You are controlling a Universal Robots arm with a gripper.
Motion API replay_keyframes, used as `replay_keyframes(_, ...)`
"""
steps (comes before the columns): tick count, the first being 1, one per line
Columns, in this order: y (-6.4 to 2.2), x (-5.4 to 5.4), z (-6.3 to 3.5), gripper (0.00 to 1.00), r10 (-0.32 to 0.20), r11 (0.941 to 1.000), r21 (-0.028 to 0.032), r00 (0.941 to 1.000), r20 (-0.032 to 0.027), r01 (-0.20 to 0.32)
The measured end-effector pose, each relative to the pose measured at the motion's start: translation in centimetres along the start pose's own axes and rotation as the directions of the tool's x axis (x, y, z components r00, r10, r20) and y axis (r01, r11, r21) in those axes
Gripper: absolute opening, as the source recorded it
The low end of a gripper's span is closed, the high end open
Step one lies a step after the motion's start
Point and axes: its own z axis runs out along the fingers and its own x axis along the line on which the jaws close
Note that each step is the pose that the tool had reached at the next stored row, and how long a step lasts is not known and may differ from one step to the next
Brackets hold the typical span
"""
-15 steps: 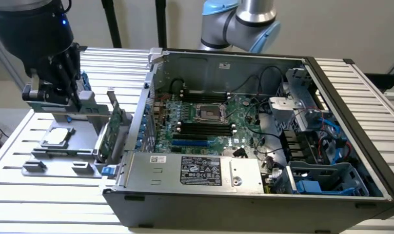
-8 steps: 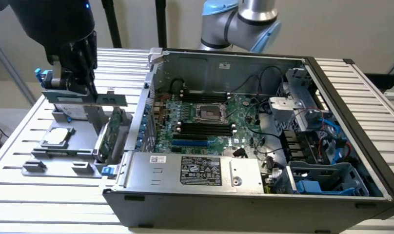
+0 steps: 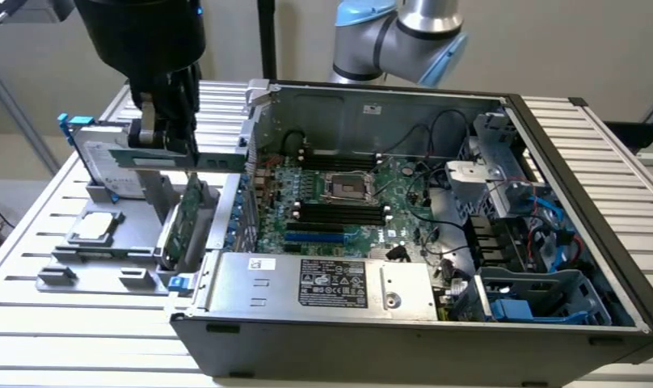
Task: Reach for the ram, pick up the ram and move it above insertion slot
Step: 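Pick up the ram and move it above insertion slot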
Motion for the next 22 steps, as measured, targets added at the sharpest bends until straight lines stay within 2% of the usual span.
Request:
replay_keyframes(4,-1.78,0.1,-0.10,0.14,-0.003,1.0000,0.0001,1.0000,0.0089,0.003)
replay_keyframes(11,-4.93,0.2,-0.29,0.14,-0.009,1.0000,-0.0001,0.9998,0.0187,0.009)
replay_keyframes(16,-7.17,0.3,-0.41,0.14,-0.012,0.9999,-0.0005,0.9997,0.0216,0.012)
replay_keyframes(22,-9.84,0.2,-0.53,0.14,-0.014,0.9999,-0.0010,0.9997,0.0220,0.014)
